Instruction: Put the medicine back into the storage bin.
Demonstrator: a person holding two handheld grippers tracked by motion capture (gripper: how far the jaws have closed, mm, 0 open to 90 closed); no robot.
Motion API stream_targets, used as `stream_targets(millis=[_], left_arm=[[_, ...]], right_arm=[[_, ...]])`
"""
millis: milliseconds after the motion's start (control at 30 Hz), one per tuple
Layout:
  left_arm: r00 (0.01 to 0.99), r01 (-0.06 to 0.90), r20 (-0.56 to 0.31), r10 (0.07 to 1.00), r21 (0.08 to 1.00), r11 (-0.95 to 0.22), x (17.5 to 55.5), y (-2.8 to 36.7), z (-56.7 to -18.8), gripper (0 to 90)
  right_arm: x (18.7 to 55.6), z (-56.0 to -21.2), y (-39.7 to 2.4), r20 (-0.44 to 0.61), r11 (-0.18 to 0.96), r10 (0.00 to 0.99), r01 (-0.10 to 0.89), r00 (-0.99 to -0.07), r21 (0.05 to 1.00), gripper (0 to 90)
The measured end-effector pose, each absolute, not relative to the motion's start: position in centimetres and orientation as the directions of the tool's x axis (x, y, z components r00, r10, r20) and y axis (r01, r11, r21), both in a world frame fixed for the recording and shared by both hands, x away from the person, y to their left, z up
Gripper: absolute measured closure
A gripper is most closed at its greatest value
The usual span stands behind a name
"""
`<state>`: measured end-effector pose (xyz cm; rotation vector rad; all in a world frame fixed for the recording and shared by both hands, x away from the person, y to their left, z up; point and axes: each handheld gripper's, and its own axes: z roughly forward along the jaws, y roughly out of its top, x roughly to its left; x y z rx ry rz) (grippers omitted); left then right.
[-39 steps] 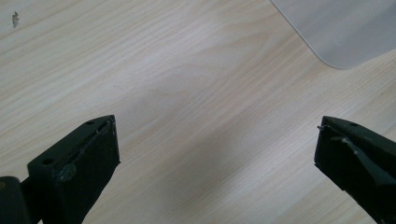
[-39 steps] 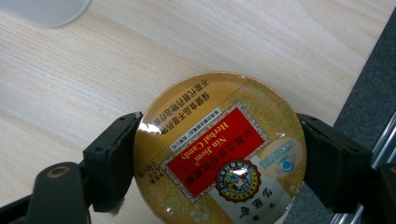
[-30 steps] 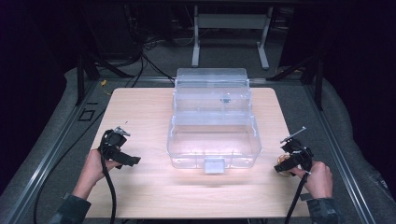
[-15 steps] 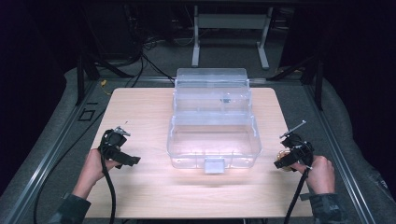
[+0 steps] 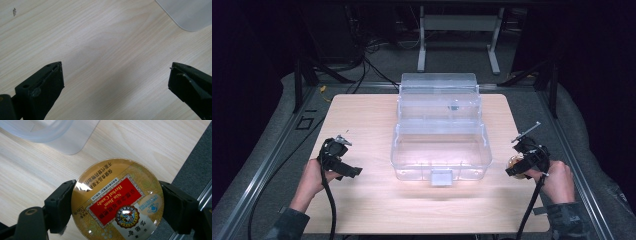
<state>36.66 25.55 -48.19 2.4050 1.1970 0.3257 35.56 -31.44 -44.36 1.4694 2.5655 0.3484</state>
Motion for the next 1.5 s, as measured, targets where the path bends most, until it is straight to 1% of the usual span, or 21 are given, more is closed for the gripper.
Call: stream_targets(millis=[400,733,867,900,933,967,1000,1033,1100,1233,1267,1367,1500], left_arm=[[0.588,0.707,0.015,0.809,0.477,-0.523,36.7,25.6,-48.3,0.8],[0.594,0.698,0.02,0.805,0.484,-0.527,36.9,25.2,-47.9,0.8],[0.592,0.697,0.021,0.806,0.488,-0.525,37.0,25.2,-47.7,0.8],[0.592,0.697,0.022,0.806,0.489,-0.525,37.0,25.2,-47.6,0.8],[0.592,0.696,0.023,0.805,0.489,-0.526,37.0,25.2,-47.6,0.7],[0.593,0.696,0.025,0.805,0.488,-0.527,36.9,25.2,-47.6,0.8],[0.596,0.694,0.025,0.803,0.488,-0.53,36.9,25.1,-47.6,0.8],[0.601,0.693,0.022,0.799,0.484,-0.535,37.0,25.1,-47.6,0.7],[0.599,0.696,0.02,0.8,0.482,-0.533,37.0,25.0,-47.7,0.4],[0.604,0.694,0.017,0.797,0.48,-0.536,37.1,24.8,-47.8,0.3],[0.605,0.694,0.015,0.796,0.48,-0.537,37.1,24.7,-47.8,0.3],[0.608,0.694,0.014,0.794,0.477,-0.539,37.2,24.7,-47.9,0.3],[0.604,0.696,0.011,0.797,0.48,-0.534,37.1,24.8,-47.9,0.3]], right_arm=[[35.8,-42.1,-30.5,-0.034,0.507,0.853,0.812,-0.52,0.289,19.8],[37.0,-40.4,-29.2,-0.048,0.54,0.833,0.789,-0.552,0.293,19.8],[37.4,-39.8,-28.6,-0.036,0.55,0.823,0.779,-0.568,0.302,19.8],[37.5,-39.6,-28.3,-0.053,0.555,0.822,0.778,-0.567,0.295,19.7],[37.7,-39.6,-28.3,-0.012,0.554,0.816,0.774,-0.579,0.306,19.8],[37.8,-39.5,-28.0,-0.023,0.559,0.814,0.772,-0.58,0.303,19.8],[37.9,-39.4,-27.7,-0.058,0.566,0.815,0.77,-0.576,0.294,19.8],[38.0,-39.3,-27.5,-0.062,0.569,0.813,0.768,-0.579,0.295,19.8],[38.3,-39.1,-27.1,-0.04,0.575,0.805,0.761,-0.593,0.301,19.8],[38.9,-39.0,-26.0,-0.04,0.588,0.795,0.752,-0.606,0.299,19.8],[39.0,-38.9,-25.5,-0.063,0.596,0.793,0.748,-0.606,0.292,19.8],[39.4,-39.0,-24.7,-0.032,0.606,0.779,0.738,-0.627,0.297,19.8],[39.9,-39.2,-23.4,-0.037,0.622,0.767,0.727,-0.641,0.291,19.8]])
